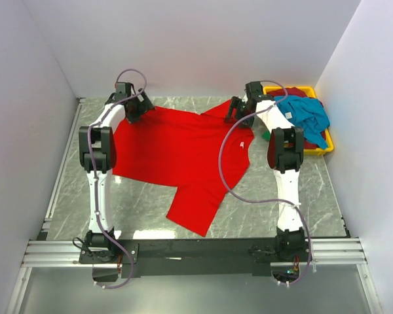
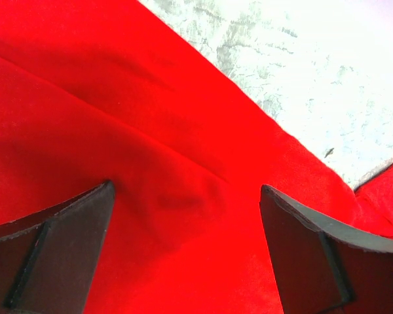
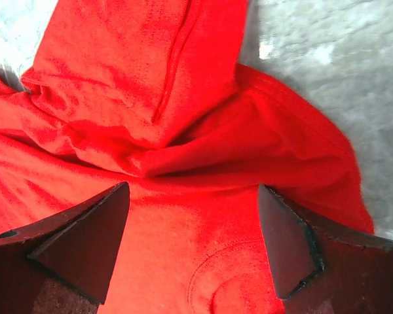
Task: Fold and stack the t-shirts
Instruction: Flatten the tshirt out, then fold the tshirt
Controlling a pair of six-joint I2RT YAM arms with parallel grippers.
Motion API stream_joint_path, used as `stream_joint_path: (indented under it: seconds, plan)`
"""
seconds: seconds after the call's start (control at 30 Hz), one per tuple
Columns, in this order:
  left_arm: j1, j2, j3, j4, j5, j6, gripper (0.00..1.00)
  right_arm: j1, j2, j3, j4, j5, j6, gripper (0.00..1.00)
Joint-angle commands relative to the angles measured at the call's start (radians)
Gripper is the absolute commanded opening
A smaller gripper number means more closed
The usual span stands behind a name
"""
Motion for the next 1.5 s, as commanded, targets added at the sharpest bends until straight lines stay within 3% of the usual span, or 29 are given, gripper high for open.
stream_joint_path:
  seconds: [0.0,0.17,0.43,0.73,1.07,1.47]
  plan:
    - [-0.007,-0.011,0.016,-0.007,0.033,0.019,0.99,-0.016,0.002,0.041,-0.017,-0.002,0.009,0.85]
    - [-0.002,-0.212,-0.110,0.021,-0.088,0.036,0.99,-0.016,-0.057,0.015,0.039,-0.059,-0.001,0.85]
    - [0.101,-0.606,-0.568,0.025,-0.277,-0.016,0.99,0.003,-0.273,-0.169,0.110,-0.078,-0.055,0.85]
    - [0.161,-0.813,-0.839,-0.097,-0.454,-0.030,0.88,0.048,-0.485,-0.394,0.130,-0.068,-0.110,0.84]
    - [0.246,-0.877,-0.963,-0.130,-0.494,-0.021,0.68,0.066,-0.637,-0.580,0.164,-0.081,-0.110,0.84]
    - [0.271,-0.794,-0.988,-0.105,-0.480,-0.013,0.57,0.066,-0.706,-0.675,0.187,-0.075,-0.115,0.84]
